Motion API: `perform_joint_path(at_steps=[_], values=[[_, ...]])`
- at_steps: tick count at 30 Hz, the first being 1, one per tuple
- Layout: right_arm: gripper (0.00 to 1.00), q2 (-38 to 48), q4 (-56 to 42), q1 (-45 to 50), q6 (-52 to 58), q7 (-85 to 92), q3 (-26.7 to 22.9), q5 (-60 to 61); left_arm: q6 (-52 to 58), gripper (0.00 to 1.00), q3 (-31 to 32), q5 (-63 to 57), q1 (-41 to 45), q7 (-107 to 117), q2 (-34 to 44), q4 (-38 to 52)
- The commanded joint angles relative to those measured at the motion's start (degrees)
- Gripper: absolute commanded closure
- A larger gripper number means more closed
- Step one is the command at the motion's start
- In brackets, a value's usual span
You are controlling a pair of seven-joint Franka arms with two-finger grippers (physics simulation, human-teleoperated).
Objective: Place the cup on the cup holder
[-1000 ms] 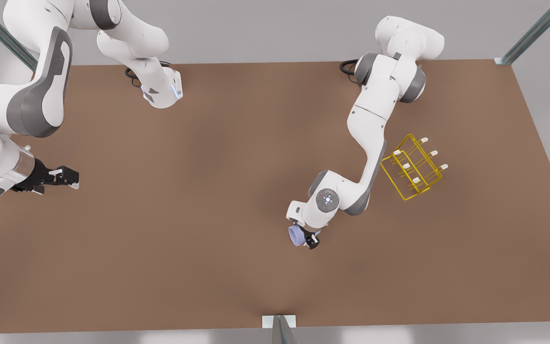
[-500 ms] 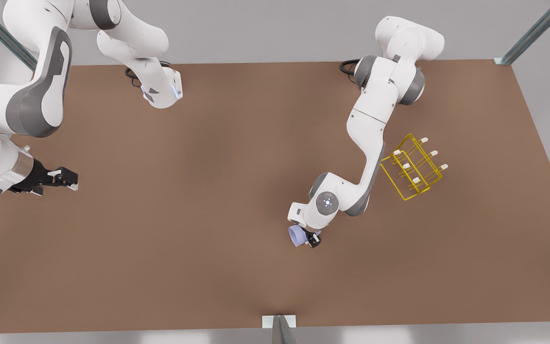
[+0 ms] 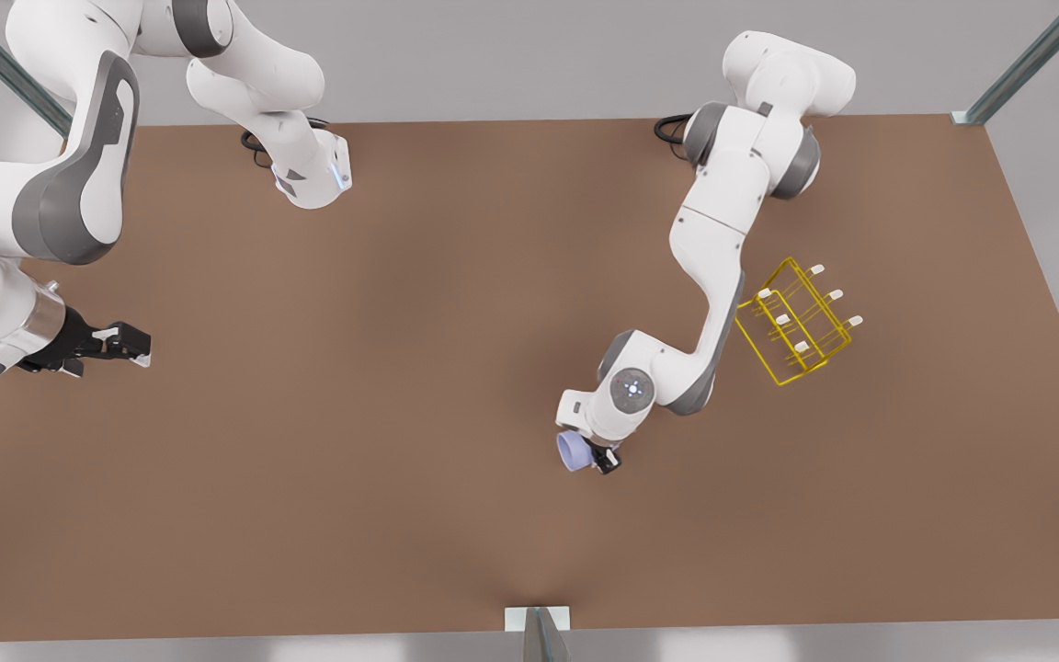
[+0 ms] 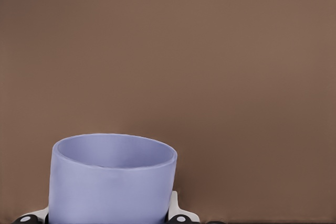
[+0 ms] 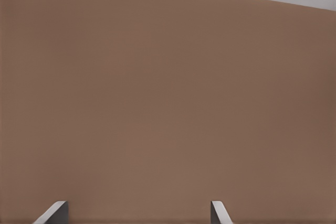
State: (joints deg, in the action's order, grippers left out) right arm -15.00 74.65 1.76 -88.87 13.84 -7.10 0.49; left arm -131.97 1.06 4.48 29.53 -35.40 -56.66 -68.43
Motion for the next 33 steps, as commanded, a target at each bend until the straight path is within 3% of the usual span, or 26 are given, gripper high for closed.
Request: perform_joint_path(at_steps=[1,10,17,26,33], values=[[0.0,0.06,-0.03,0.0,0.01,-0.13,-0.02,0.04,3.29,0.21,-0.27,0.0,0.0,0.42,0.84,0.05],[0.0,0.06,-0.03,-0.09,0.01,-0.13,-0.02,0.04,21.14,0.27,-7.65,-3.42,0.09,-5.47,10.95,0.41],[0.0,0.06,-0.03,-0.09,-0.17,-0.13,-0.1,0.04,38.89,0.28,-8.97,-31.11,0.35,-6.53,17.9,0.58],[0.0,0.06,0.06,-0.18,-0.78,-0.13,-0.1,0.92,52.51,0.29,-8.61,-66.35,5.54,-5.91,19.57,0.05],[0.0,0.06,0.06,-0.09,-0.78,-0.13,-0.1,0.92,71.67,0.28,-8.7,-72.5,11.25,-6.88,17.11,-5.48]])
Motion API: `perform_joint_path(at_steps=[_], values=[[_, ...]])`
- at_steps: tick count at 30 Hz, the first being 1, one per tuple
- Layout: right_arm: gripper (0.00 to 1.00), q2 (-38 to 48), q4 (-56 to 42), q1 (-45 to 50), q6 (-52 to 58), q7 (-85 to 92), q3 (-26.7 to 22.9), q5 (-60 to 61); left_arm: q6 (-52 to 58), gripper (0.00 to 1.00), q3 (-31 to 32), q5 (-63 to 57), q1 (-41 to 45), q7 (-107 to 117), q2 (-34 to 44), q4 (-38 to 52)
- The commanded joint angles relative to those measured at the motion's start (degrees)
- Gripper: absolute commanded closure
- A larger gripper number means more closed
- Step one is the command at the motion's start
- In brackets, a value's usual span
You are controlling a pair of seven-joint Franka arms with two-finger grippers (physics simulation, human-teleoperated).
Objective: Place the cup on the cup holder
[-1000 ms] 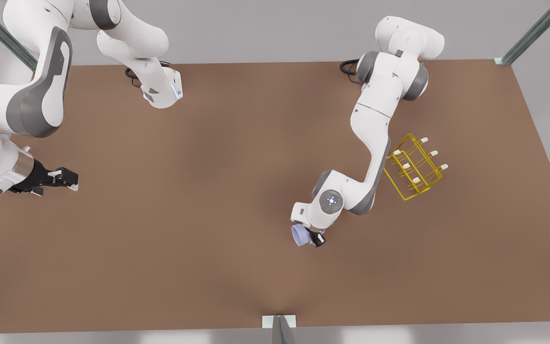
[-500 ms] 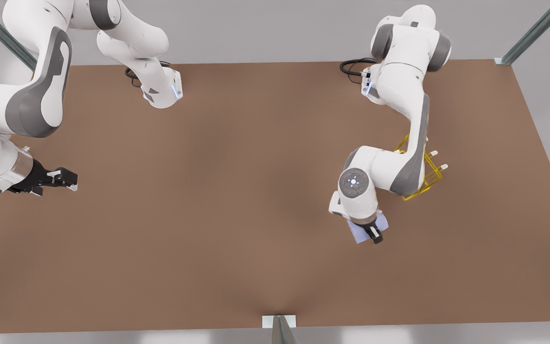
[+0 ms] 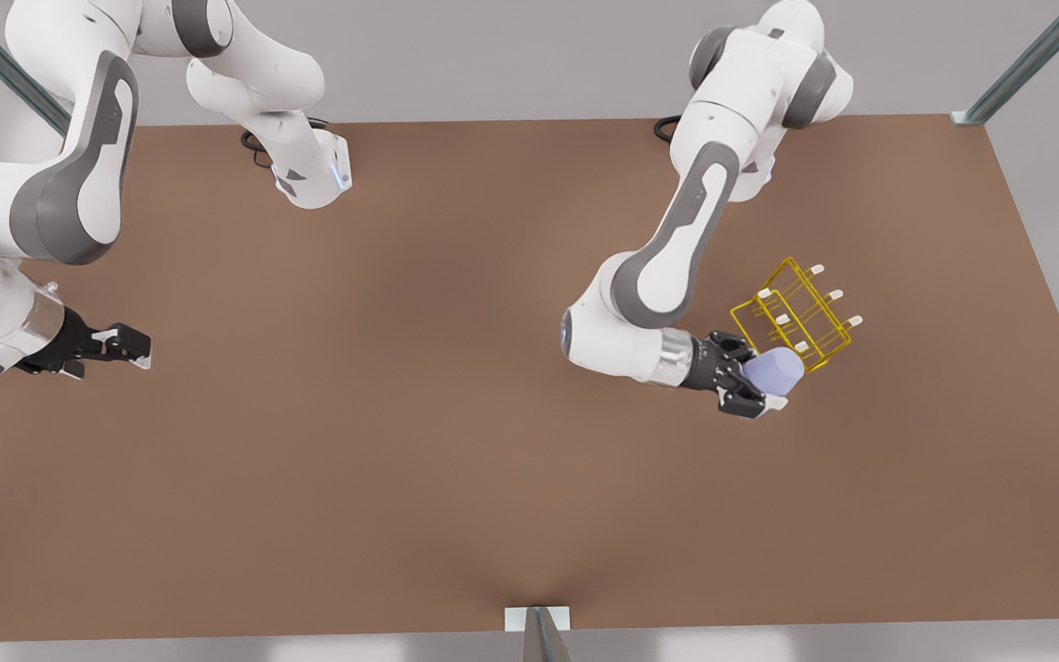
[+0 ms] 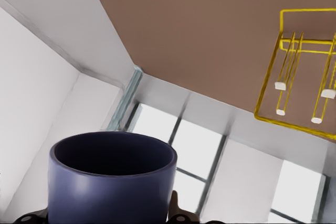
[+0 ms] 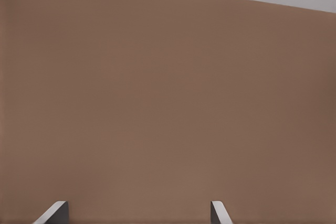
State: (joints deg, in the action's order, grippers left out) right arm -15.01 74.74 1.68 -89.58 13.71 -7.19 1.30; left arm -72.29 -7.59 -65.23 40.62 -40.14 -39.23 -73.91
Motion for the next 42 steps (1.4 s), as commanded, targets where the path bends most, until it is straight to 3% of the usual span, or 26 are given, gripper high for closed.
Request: perform_joint_path(at_steps=[1,4,13,19,27,42], values=[[0.0,0.07,-0.03,-0.01,-0.07,-0.09,-0.02,0.1,12.43,0.27,-0.41,-4.21,-0.01,-3.01,-1.02,-1.14],[0.0,0.07,-0.03,-0.01,-0.07,0.0,-0.02,0.1,12.35,0.27,-4.63,-7.46,-0.01,-3.01,-2.17,-6.15],[0.0,0.07,-0.03,0.08,-0.07,0.0,-0.02,0.1,13.23,0.26,-4.98,-7.37,0.08,5.69,0.91,-22.85],[0.0,0.07,-0.12,0.16,-0.07,-0.09,-0.02,0.02,12.87,0.26,-6.56,-7.28,-0.45,7.27,-0.67,-24.43],[0.0,0.07,-0.03,-0.01,-1.47,-0.09,-0.02,0.46,12.52,0.27,-6.47,-3.15,-0.36,16.85,-0.23,-32.96],[0.0,0.07,-0.03,-0.01,-1.74,-0.09,-0.02,0.54,9.71,0.27,-5.59,-2.36,-0.19,21.42,-4.8,-32.52]])
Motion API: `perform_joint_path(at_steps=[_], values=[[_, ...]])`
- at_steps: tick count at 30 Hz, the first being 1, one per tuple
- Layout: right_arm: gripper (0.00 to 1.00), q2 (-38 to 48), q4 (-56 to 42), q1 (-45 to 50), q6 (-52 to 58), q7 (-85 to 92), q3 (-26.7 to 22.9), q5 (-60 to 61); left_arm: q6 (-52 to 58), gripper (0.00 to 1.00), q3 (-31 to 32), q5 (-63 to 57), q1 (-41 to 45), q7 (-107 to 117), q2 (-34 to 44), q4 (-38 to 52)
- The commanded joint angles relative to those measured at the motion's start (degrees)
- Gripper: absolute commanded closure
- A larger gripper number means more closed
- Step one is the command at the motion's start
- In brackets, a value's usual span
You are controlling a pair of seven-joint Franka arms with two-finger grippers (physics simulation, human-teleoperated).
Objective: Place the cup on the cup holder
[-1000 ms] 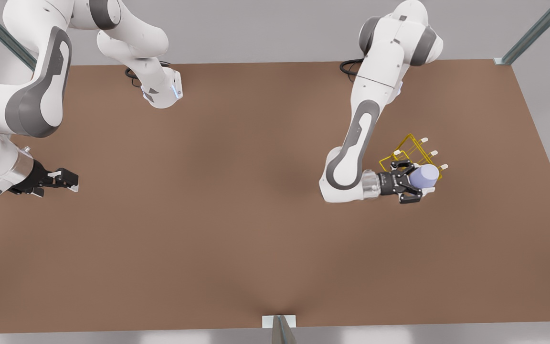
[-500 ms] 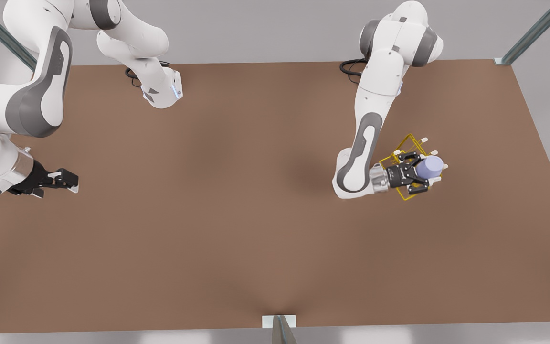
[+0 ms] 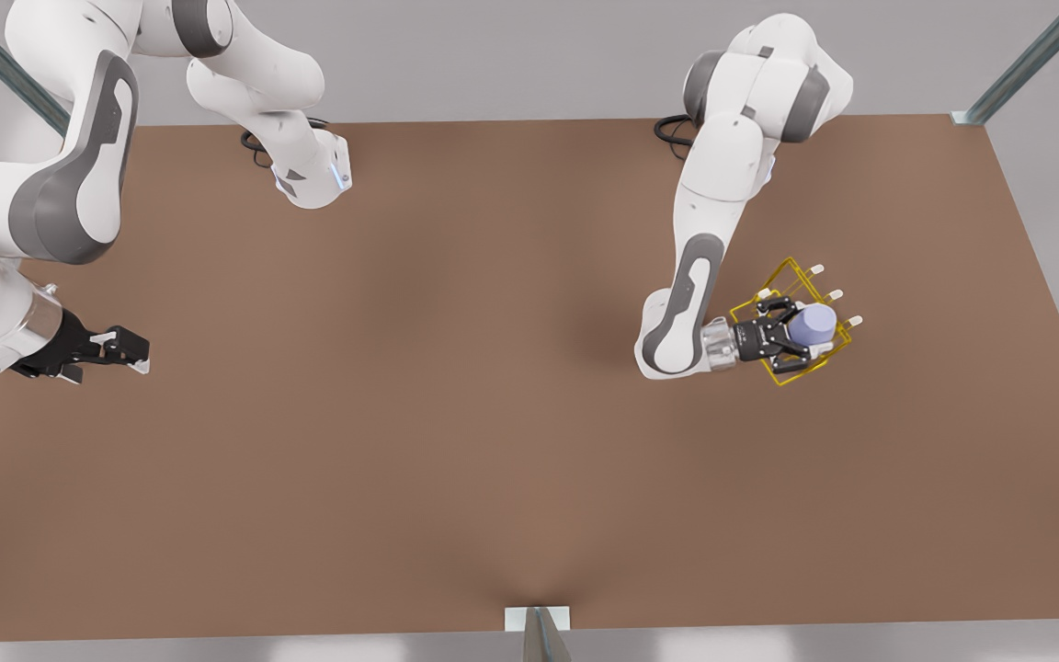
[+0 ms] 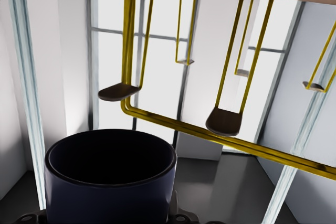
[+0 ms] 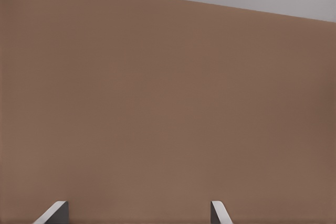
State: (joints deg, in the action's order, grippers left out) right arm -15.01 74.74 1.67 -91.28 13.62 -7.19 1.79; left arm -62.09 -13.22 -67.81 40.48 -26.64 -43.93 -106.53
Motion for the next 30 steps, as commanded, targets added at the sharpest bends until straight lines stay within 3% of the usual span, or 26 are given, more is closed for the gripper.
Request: perform_joint_path(at_steps=[1,4,5,6,12,14,17,18,19,21,22,24,27,28,29,30], values=[[0.0,0.07,-0.03,0.0,-0.04,0.0,-0.02,0.06,-1.2,0.27,-0.05,0.57,-0.05,8.44,-0.36,0.09],[0.0,0.07,-0.03,0.0,-0.04,0.0,-0.02,0.06,-1.11,0.27,-0.05,0.57,-0.05,8.45,-0.37,0.09],[0.0,0.07,-0.03,0.09,-0.04,0.0,-0.02,0.06,-1.11,0.18,-0.05,0.57,-0.05,8.45,-0.37,0.09],[0.0,0.07,-0.03,0.0,-0.04,0.0,-0.02,0.06,-1.11,0.0,-0.05,0.57,-0.05,8.45,-0.45,0.09],[0.0,0.07,-0.03,0.0,-0.04,0.0,-0.02,0.06,-0.67,0.0,-0.23,0.57,0.04,8.62,-0.19,0.0],[0.0,0.07,-0.03,0.09,-0.04,0.0,-0.02,0.06,-0.58,0.0,-0.23,0.39,0.21,7.74,3.5,-0.61],[0.0,0.07,-0.03,0.09,-0.04,0.0,-0.02,0.06,-0.76,0.0,2.31,1.44,1.27,-2.7,15.62,-1.76],[0.0,0.07,-0.03,0.09,-0.04,0.0,-0.02,0.06,-2.6,0.0,3.37,11.97,1.0,-3.51,16.86,7.01],[0.0,0.07,-0.03,0.09,-0.04,0.0,-0.02,0.06,-7.96,0.0,0.66,30.07,-0.14,-3.33,15.46,19.67],[0.0,0.07,-0.03,0.09,-0.04,0.0,-0.02,0.06,-17.97,0.0,-4.27,63.3,-5.49,6.32,13.35,31.64],[0.0,0.07,-0.03,0.09,-0.04,0.0,-0.02,0.06,-21.93,0.0,-6.11,72.28,-7.17,16.16,13.78,35.68],[0.0,0.07,-0.03,0.09,-0.04,0.0,-0.02,0.06,-27.99,0.0,-7.7,73.43,-7.17,34.61,13.96,40.78],[0.0,0.07,-0.03,0.0,-0.04,0.0,-0.02,0.06,-35.29,0.0,7.75,67.99,-21.65,42.01,19.32,41.75],[0.0,0.07,-0.03,0.0,-0.04,0.0,-0.02,0.06,-37.14,0.0,16.55,60.96,-27.64,44.13,21.52,41.22],[0.0,0.07,-0.03,0.09,-0.04,0.0,-0.02,0.06,-37.23,0.0,19.28,59.11,-30.63,44.04,22.92,39.91],[0.0,0.07,-0.03,0.0,-0.04,0.0,-0.02,0.06,-41.17,0.0,19.9,59.11,-32.74,44.21,28.1,32.81]])
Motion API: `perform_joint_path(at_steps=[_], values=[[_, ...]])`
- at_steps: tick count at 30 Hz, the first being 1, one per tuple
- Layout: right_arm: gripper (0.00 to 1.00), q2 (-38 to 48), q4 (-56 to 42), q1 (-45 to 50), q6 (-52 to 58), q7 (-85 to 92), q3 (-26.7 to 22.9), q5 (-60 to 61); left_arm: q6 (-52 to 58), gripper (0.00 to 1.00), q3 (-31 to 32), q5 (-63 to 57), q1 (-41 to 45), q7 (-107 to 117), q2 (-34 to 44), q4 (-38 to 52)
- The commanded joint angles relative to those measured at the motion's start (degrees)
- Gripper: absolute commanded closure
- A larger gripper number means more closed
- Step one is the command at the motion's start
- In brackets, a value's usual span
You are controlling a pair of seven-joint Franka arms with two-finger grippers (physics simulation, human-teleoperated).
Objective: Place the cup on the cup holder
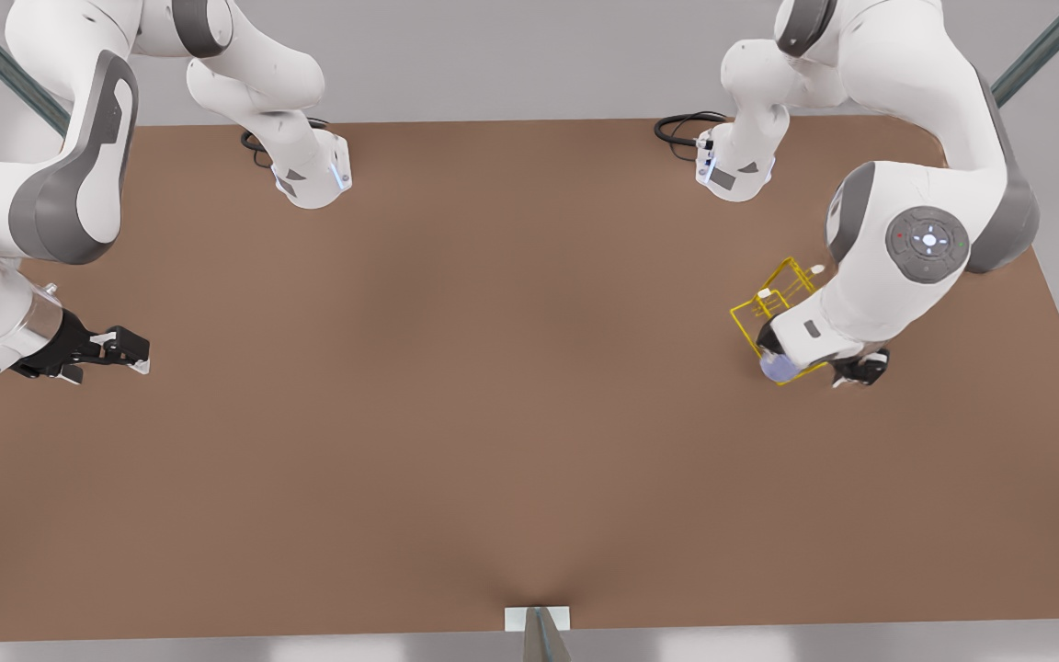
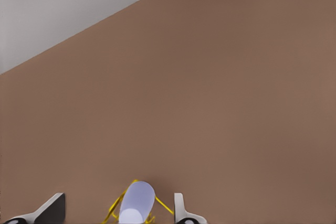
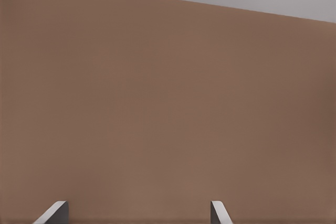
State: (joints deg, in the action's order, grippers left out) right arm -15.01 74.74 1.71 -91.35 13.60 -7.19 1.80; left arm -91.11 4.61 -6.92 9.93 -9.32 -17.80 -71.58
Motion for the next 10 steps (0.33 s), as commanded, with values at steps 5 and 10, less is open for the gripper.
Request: perform_joint_path(at_steps=[5,10], values=[[0.0,0.07,-0.03,-0.04,0.03,0.02,-0.02,0.04,-12.43,0.0,4.45,-0.38,-6.59,36.03,8.22,-10.6],[0.0,0.07,-0.03,-0.04,0.03,0.02,-0.02,0.04,-10.76,0.0,4.45,3.4,-7.21,39.55,7.96,-10.51]])
